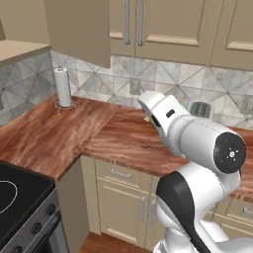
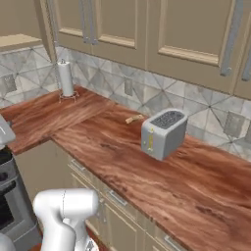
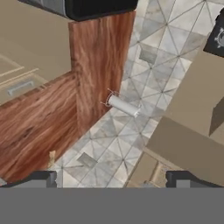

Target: Close all open cabinet doors.

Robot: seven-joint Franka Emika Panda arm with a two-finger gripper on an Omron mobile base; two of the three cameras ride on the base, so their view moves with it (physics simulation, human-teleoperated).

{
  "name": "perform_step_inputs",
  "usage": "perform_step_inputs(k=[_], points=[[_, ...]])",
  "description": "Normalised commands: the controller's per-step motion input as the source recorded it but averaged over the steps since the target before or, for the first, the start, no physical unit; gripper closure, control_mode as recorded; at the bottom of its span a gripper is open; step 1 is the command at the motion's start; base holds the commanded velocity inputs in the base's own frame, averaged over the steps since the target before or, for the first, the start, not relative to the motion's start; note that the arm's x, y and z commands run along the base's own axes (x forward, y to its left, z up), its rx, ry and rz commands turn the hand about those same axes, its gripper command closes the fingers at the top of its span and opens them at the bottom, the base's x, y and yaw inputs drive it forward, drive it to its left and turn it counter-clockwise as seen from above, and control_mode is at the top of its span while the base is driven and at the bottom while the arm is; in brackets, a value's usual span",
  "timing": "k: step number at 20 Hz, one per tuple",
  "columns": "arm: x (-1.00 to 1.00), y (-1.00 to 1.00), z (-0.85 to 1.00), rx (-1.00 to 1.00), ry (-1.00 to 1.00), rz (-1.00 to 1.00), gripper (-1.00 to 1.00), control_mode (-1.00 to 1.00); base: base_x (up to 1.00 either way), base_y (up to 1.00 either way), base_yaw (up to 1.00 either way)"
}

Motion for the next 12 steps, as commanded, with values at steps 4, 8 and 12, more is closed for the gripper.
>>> perform_step_inputs(k=[4, 8, 12], points=[[0.0, 0.0, 0.0, 0.0, 0.0, 0.0, -1.0, 1.0, 0.0, 0.08, 0.53], [0.0, 0.0, 0.0, 0.0, 0.0, 0.0, -1.0, 1.0, 0.02, 0.06, 0.54], [0.0, 0.0, 0.0, 0.0, 0.0, 0.0, -1.0, 1.0, 0.13, 0.01, 0.54]])
